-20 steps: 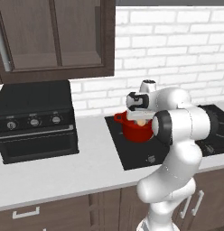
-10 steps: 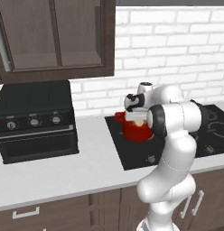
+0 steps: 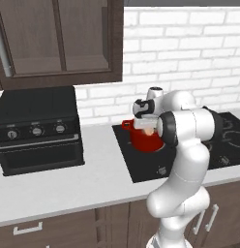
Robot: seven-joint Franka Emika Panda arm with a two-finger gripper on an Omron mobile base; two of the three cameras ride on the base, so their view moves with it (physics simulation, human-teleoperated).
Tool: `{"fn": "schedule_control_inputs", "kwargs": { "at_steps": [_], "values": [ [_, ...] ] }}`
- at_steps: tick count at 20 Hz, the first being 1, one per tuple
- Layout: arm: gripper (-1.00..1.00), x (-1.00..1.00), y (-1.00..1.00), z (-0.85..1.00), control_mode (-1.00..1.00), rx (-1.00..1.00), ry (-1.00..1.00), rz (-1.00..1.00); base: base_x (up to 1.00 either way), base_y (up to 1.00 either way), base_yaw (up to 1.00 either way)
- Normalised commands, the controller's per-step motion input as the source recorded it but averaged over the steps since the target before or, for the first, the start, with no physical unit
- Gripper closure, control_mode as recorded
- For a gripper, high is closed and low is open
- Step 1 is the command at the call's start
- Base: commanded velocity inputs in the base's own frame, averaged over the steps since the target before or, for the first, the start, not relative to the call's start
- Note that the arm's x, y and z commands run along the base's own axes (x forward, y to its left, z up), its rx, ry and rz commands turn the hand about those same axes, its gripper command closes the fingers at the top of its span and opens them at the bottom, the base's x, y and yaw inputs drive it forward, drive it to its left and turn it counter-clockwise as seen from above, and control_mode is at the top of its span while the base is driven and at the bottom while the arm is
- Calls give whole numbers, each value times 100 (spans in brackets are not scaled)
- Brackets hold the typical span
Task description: Put the bell pepper and squash in the pot. Retrieve the spatula and lightly stir the vegetables in the pot.
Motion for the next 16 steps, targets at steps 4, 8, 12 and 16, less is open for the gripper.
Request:
{"fn": "schedule_control_inputs", "kwargs": {
  "at_steps": [4,8,12,16],
  "values": [
    [-100,-20,11,0,-100,0,0,7,0,0,0],
    [-100,-12,10,21,-100,0,-1,5,0,0,0],
    [-100,-30,-1,98,-100,1,-15,2,0,0,0],
    [-100,-39,-23,100,-100,4,-16,3,0,0,0]
  ]
}}
